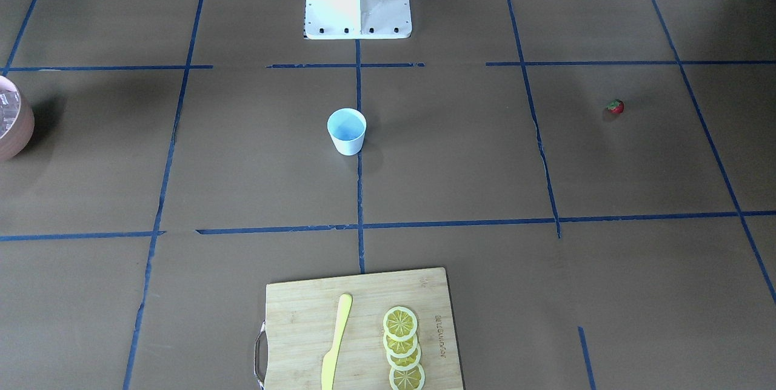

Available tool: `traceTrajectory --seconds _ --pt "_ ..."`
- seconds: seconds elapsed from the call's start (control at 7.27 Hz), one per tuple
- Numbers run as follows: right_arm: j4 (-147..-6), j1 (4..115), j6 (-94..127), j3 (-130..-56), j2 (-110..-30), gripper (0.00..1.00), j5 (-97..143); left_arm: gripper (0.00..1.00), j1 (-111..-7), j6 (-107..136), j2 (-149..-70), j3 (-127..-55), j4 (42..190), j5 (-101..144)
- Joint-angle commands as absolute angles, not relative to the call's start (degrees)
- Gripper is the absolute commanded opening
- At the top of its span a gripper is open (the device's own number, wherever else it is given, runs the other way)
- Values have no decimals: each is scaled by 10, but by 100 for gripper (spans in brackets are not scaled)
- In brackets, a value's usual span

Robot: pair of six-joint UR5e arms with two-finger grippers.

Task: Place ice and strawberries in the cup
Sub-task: 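Grasp another ice cube from the pink bowl with the right gripper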

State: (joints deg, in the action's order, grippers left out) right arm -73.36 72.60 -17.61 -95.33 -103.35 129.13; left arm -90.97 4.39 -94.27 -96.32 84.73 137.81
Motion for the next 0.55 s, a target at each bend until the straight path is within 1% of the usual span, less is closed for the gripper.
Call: traceTrajectory --seconds 0.0,0.28,0.41 --pt "-738 726 -176 -966 -1032 0 1292 100 -910 44 -943 -963 847 1378" --pt "-763 738 -176 -1008 -1033 0 1309 100 -910 44 -943 -963 847 1378" --pt "-807 751 -176 -1053 -1032 0 1317 100 -910 44 -943 -963 847 1378"
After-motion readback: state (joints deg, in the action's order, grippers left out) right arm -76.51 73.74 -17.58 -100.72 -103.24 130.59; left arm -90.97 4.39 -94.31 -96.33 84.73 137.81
